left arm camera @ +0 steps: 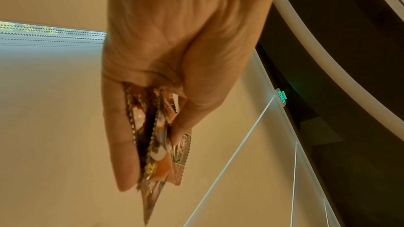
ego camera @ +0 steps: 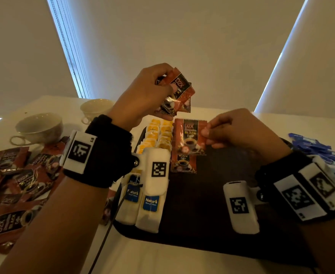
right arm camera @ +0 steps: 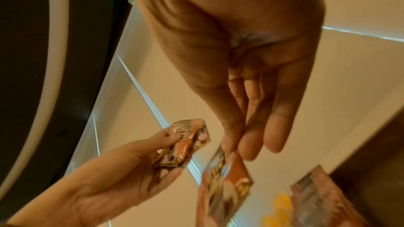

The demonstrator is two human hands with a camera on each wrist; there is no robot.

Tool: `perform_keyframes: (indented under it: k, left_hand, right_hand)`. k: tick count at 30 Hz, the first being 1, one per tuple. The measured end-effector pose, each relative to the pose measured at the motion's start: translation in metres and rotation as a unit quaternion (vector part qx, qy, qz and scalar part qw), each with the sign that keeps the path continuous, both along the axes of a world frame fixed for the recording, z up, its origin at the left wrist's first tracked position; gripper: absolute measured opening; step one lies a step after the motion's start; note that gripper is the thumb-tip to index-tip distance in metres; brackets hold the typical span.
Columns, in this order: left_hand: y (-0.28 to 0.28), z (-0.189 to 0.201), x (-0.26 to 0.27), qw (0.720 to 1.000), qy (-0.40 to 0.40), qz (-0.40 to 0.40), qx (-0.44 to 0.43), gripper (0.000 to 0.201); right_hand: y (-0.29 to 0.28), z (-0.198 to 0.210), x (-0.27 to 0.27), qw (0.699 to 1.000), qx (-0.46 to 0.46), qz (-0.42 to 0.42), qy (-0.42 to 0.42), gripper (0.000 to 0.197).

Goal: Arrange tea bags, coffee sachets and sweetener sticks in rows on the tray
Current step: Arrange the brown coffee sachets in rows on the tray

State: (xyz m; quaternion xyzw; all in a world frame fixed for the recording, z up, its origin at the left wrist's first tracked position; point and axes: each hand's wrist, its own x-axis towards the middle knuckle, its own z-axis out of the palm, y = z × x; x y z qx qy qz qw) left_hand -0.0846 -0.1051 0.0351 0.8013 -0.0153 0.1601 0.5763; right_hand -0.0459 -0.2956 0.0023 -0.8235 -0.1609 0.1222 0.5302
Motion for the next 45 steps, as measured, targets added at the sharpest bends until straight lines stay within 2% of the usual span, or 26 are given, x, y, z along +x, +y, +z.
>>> perform_keyframes:
  k: [6,11,17,21,25,31,34,37,41,45]
  left_hand:
    - [0.000,0.000,0.001,1.000,-0.004,0.002,0.011,0.017]
    - [-0.001,0.000,0.001,1.000,-0.004,0.001,0.024,0.017]
    - [0.000,0.001,0.001,0.999,-0.009,0.005,0.038,0.015]
    - [-0.001,0.001,0.000,1.000,0.001,-0.004,0.021,0.015]
    - [-0.001,0.000,0.000,0.999,-0.009,-0.006,0.047,0.016]
    - [-0.001,-0.001,0.001,0.998,-0.014,-0.007,0.055,0.016]
    - [-0.001,-0.001,0.002,0.998,-0.015,-0.005,0.062,0.016]
    - [-0.003,-0.002,0.003,0.998,-0.014,-0.005,0.067,0.018]
    - [-0.004,-0.003,0.002,0.997,-0.017,-0.007,0.071,0.016]
    - [-0.004,-0.001,0.000,0.999,-0.006,-0.013,0.048,0.016]
  right_hand:
    - [-0.001,-0.010,0.009,0.973,-0.197,0.058,0.108,0.036]
    - [0.010,-0.023,0.008,0.956,-0.239,0.068,0.157,0.056]
    - [0.022,-0.026,0.014,0.957,-0.231,0.064,0.164,0.068]
    - [0.025,-0.027,0.019,0.956,-0.239,0.066,0.154,0.059]
    - [0.028,-0.028,0.020,0.952,-0.253,0.084,0.150,0.025]
    - [0.029,-0.027,0.019,0.954,-0.261,0.090,0.114,0.027]
    - [0.028,-0.025,0.015,0.954,-0.280,0.092,0.060,0.028]
    - [0.030,-0.027,0.010,0.937,-0.325,0.130,0.004,0.045]
    - [0.038,-0.032,0.002,0.900,-0.389,0.192,-0.029,0.036]
    - [0.043,-0.035,0.005,0.892,-0.403,0.203,-0.023,0.028]
